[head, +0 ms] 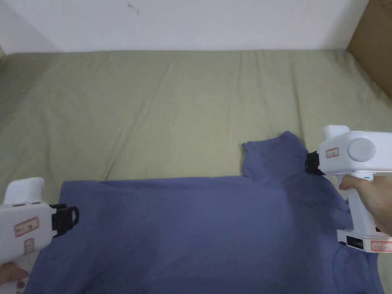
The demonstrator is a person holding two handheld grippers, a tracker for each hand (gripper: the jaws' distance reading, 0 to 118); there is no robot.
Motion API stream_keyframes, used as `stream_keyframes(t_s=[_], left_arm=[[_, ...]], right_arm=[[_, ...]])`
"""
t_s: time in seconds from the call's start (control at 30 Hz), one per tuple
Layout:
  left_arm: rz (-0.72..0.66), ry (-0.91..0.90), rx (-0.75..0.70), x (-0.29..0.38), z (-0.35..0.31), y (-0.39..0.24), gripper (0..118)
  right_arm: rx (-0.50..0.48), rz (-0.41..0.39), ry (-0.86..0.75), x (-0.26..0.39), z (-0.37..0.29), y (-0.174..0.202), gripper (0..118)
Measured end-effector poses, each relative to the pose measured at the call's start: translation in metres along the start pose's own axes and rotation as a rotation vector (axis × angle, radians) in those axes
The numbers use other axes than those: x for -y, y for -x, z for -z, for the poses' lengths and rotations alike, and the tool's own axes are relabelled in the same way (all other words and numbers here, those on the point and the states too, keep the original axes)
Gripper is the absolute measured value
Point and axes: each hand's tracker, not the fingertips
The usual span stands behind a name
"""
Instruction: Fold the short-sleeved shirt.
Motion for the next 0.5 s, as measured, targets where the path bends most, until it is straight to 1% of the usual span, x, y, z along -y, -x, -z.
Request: stream_keyframes(t_s=[0.03,0.07,0.1,0.13,0.17,0.2,0.27,0.3,0.37,0.4,0.43,0.47,0.5], left_arm=[[0.007,0.01,-0.001,-0.009,0.007,0.002,2],[0.009,0.003,-0.01,-0.016,0.012,0.004,13],[0.007,0.003,-0.018,-0.026,0.021,0.008,34],[0.001,0.008,-0.028,-0.036,0.031,0.01,67],[-0.016,0.016,-0.035,-0.044,0.039,0.013,87],[-0.026,0.022,-0.033,-0.053,0.047,0.017,96],[-0.073,0.002,-0.053,-0.063,0.062,0.02,95],[-0.073,0.003,-0.06,-0.067,0.071,0.023,95],[-0.088,0.051,-0.072,-0.069,0.091,0.031,93],[-0.102,0.102,-0.068,-0.065,0.099,0.031,85],[-0.099,0.13,-0.062,-0.061,0.106,0.033,64],[-0.062,0.145,-0.112,-0.056,0.111,0.032,56],[-0.025,0.087,-0.132,-0.052,0.109,0.03,54]], right_arm=[[0.003,-0.005,0.002,0.0,0.0,0.0,2],[0.007,-0.007,0.004,0.001,-0.001,0.0,2],[0.007,-0.005,0.006,0.001,-0.001,0.0,2],[0.005,-0.001,0.006,0.001,-0.002,-0.001,2],[0.006,0.003,0.006,0.001,-0.002,-0.002,2],[0.004,0.008,0.007,0.001,-0.002,-0.003,2],[0.005,0.011,0.01,0.001,-0.001,-0.004,2],[0.004,0.01,0.014,0.001,-0.001,-0.004,2],[0.007,0.007,0.018,0.001,0.0,-0.005,2],[0.004,0.007,0.02,0.001,0.0,-0.005,2],[0.003,0.006,0.019,0.002,-0.001,-0.005,2],[0.003,0.003,0.019,0.002,0.0,-0.005,2],[0.003,0.0,0.023,0.002,0.0,-0.004,2]])
